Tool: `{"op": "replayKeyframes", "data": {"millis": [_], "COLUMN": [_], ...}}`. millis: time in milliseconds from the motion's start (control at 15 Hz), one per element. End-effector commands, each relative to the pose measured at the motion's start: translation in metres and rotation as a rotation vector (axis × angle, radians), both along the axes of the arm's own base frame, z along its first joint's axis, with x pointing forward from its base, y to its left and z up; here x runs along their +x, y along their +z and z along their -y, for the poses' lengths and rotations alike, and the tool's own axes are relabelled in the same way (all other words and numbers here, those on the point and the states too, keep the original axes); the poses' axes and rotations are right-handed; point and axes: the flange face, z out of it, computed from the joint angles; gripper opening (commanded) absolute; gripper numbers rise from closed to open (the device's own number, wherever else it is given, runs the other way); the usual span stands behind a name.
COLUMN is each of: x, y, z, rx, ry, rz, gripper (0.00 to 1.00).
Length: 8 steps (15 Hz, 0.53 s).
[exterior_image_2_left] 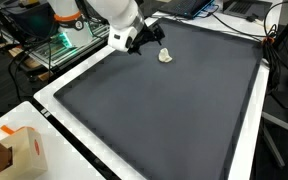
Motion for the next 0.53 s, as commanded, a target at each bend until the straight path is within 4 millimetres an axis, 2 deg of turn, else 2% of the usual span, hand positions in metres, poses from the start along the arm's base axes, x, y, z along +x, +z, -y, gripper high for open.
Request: {"op": "replayKeyframes", "data": {"millis": [0,467], "x": [-0.005,-0.003], "y": [-0.024,-0.065], "z": [0.016,0.028], "rx": [0.101,0.183], "ry": [-0.064,-0.17], "rz": [-0.028,-0.117], "gripper": [1.0,1.0]}}
